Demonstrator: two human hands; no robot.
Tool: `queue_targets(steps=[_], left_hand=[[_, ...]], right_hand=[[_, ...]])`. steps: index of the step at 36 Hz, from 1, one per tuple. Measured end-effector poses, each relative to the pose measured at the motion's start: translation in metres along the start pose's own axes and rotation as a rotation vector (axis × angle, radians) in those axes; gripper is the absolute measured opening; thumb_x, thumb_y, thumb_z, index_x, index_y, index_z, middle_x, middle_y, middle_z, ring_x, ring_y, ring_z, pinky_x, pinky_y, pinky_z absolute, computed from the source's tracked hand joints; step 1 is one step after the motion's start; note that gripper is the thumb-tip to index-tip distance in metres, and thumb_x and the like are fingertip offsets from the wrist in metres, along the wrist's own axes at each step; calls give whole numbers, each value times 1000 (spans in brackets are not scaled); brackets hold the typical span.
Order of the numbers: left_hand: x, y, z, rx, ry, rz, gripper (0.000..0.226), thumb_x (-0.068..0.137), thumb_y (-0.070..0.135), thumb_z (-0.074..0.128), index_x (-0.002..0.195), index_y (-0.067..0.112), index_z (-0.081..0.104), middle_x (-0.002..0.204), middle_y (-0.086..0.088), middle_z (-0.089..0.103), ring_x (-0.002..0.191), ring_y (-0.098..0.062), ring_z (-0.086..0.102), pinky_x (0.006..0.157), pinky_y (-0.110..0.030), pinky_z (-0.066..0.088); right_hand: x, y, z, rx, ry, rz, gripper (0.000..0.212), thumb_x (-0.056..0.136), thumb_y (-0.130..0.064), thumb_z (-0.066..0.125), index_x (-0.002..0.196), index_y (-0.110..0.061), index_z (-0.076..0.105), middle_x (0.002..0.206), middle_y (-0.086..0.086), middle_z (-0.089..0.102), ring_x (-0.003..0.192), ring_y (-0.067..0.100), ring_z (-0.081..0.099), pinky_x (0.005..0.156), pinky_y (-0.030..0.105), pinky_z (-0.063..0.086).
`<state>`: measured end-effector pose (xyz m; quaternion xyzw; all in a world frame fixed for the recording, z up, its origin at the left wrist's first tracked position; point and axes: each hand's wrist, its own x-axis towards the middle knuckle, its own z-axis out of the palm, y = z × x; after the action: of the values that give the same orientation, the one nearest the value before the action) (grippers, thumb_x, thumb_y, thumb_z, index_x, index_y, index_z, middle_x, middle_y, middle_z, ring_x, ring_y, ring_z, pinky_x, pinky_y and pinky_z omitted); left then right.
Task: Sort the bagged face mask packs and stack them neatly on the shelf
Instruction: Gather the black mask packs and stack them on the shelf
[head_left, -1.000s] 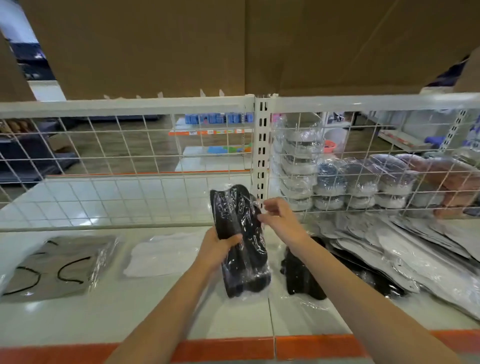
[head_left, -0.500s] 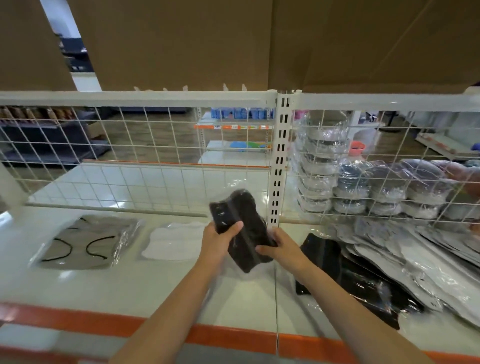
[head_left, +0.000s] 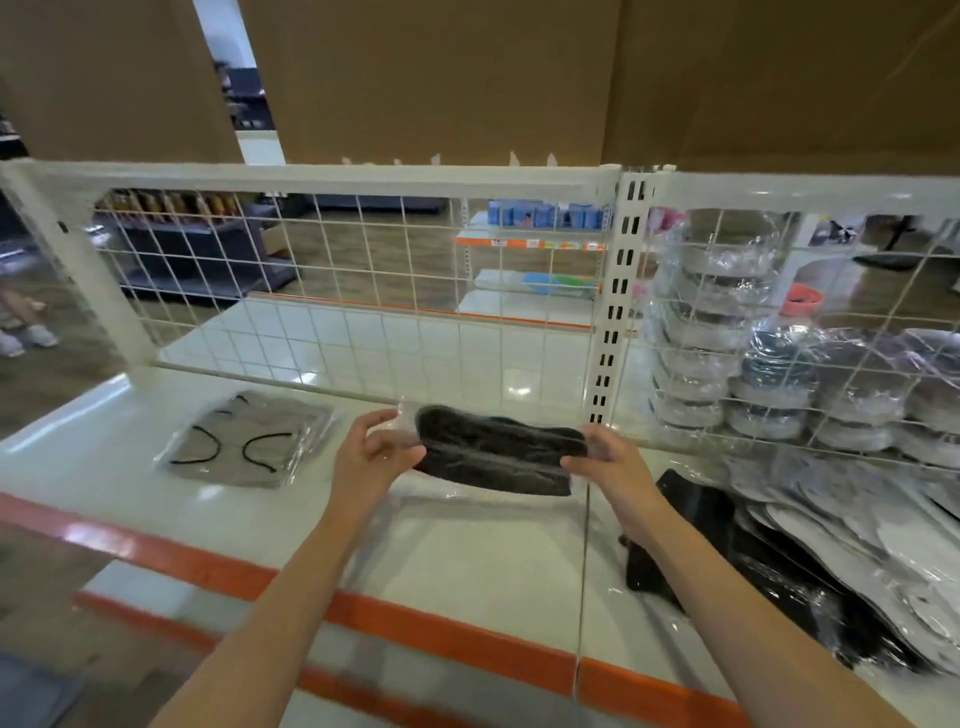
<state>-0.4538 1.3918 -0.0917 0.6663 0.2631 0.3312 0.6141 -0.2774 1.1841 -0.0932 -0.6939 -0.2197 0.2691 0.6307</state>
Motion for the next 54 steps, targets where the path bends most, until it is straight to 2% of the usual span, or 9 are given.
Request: queue_targets(steps=[5, 10, 17, 25, 29, 41, 46, 49, 54], left_hand=[[-20, -43, 9, 289, -64, -59, 58, 72, -3, 76, 116, 16, 44, 89, -6, 59, 88, -24, 58, 71, -11, 46], [-27, -50, 24, 336, -34, -67, 36, 79, -5, 68, 105, 13, 49, 93, 7, 57, 88, -8, 57, 71, -8, 45], [-13, -38, 22, 406, -115, -26, 25, 88, -6, 55, 103, 12, 46, 90, 11, 51, 83, -1, 50, 64, 3, 38], [25, -22, -55, 452, -57, -43, 33, 87, 4, 62, 100, 27, 42, 89, 15, 49, 87, 2, 53, 64, 1, 39], [48, -20, -124, 493, 49, -79, 41, 84, 16, 68, 116, 11, 43, 98, 4, 51, 103, -21, 51, 84, -30, 40], [114, -30, -328, 578, 215, -186, 34, 85, 16, 67, 110, 15, 44, 97, -3, 55, 92, -22, 53, 73, -27, 36], [138, -30, -397, 788, 305, -185, 56, 83, 18, 68, 131, 8, 42, 122, -14, 51, 112, -29, 52, 89, -33, 41], [145, -36, -424, 1117, 155, -151, 48, 88, 26, 61, 131, 11, 45, 129, -13, 44, 116, -29, 47, 96, -35, 39], [150, -44, -431, 1249, -314, -120, 37, 92, 30, 54, 127, 18, 49, 127, -5, 47, 116, -21, 49, 98, -33, 40]], right_hand=[[-6, 35, 6, 26, 40, 130, 24, 86, -1, 60, 104, -16, 54, 107, 5, 57, 97, 19, 57, 70, 23, 46], [-8, 43, 11, 10, 55, 122, 20, 85, 0, 60, 98, -14, 55, 106, 13, 59, 97, 25, 57, 79, 34, 51], [0, 31, 31, -168, 43, 33, 28, 93, -6, 53, 118, -19, 50, 108, -2, 57, 100, 11, 51, 71, 12, 38], [27, 7, 106, -411, -75, 6, 40, 89, -16, 61, 126, -15, 47, 118, 1, 59, 106, 18, 58, 95, 37, 47], [43, -4, 175, -436, -178, 12, 37, 89, -22, 61, 124, -18, 48, 117, 1, 61, 104, 19, 59, 93, 35, 48], [84, -28, 392, -411, -342, 15, 37, 87, -13, 60, 122, -13, 47, 115, 3, 57, 109, 17, 53, 95, 29, 42], [104, -38, 463, -326, -300, -2, 27, 85, -2, 57, 101, -22, 53, 104, 2, 62, 96, 17, 60, 82, 24, 50], [133, -40, 506, -431, -236, 23, 19, 87, -8, 56, 105, -11, 48, 94, 5, 58, 76, 14, 55, 54, 16, 45], [173, -39, 553, -558, -219, 89, 36, 89, -11, 55, 122, -4, 41, 98, 11, 63, 81, 28, 64, 64, 35, 55]])
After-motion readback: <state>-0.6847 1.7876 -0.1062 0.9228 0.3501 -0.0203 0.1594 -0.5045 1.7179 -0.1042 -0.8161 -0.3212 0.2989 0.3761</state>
